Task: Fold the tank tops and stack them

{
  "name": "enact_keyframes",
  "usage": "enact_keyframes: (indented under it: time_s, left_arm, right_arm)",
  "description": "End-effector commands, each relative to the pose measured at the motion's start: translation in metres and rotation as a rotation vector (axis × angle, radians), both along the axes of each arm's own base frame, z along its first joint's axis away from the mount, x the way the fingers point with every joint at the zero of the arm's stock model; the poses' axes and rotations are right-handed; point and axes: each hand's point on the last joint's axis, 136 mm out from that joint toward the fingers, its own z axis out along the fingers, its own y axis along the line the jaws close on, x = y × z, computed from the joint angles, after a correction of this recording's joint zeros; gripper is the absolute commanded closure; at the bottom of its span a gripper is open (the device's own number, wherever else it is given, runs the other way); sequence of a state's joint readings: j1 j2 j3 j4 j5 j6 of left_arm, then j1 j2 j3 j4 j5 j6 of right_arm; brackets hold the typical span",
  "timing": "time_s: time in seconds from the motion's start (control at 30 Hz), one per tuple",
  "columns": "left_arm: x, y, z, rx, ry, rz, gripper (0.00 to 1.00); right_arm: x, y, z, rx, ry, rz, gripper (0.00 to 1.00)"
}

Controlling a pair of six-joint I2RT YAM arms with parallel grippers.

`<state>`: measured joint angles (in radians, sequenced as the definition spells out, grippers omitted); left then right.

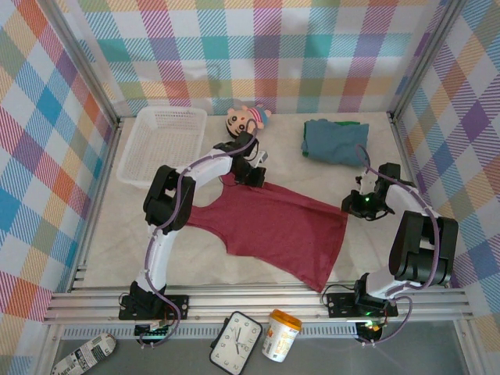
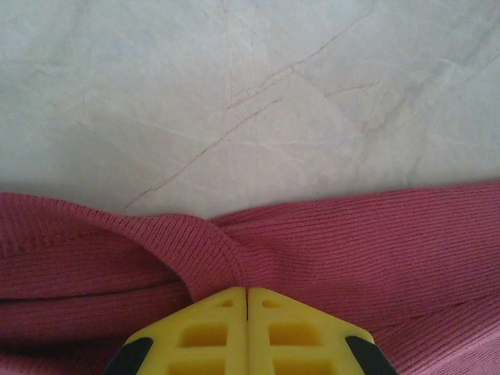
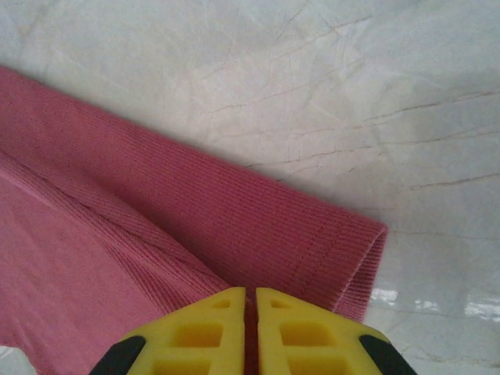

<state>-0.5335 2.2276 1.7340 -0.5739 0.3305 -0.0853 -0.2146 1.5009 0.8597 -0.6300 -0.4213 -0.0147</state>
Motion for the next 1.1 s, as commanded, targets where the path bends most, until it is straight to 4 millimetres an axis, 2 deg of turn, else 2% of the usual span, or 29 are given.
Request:
enact_keyframes:
  time_s: [0.0,0.13,0.23,0.43,0.53,0.63,0.73,0.87,1.0,1.07]
  left_arm:
    - [-0.006,0.003,0.02,-0.013,-0.039,-0.032,0.97]
    - [-0.012,0.008,0.016,0.016,-0.034,-0.047,0.89]
    - [-0.015,0.012,0.013,0.034,-0.035,-0.051,0.85]
    - [-0.022,0.019,0.012,0.06,-0.028,-0.062,0.78]
    - [-0.028,0.021,0.02,0.057,-0.028,-0.078,0.73]
    - [-0.03,0.013,0.037,0.01,-0.011,-0.093,0.68]
    - [-0.019,0.002,0.05,-0.02,-0.009,-0.081,0.66]
    - [-0.008,-0.014,0.042,-0.049,0.021,-0.079,0.66]
    - [-0.008,-0.026,0.026,-0.065,0.063,-0.093,0.67]
    - [-0.014,-0.031,0.02,-0.065,0.083,-0.11,0.68]
  right_arm:
    - [-0.001,0.006,0.01,0.038,0.016,0.01,0.86]
    - [-0.003,0.014,0.018,0.107,0.055,-0.022,0.83]
    - [-0.011,0.023,0.025,0.176,0.112,-0.053,0.75]
    - [-0.029,0.021,0.027,0.158,0.162,-0.123,0.75]
    - [-0.022,0.022,0.047,0.165,0.055,-0.134,0.73]
    - [-0.006,0.026,0.063,0.241,-0.08,-0.226,0.72]
    - [0.01,0.026,0.057,0.292,-0.101,-0.322,0.71]
    - [0.028,0.024,0.043,0.303,-0.084,-0.407,0.72]
    - [0.023,0.025,0.012,0.31,0.025,-0.466,0.76]
    - [0.012,0.028,-0.003,0.317,0.088,-0.483,0.77]
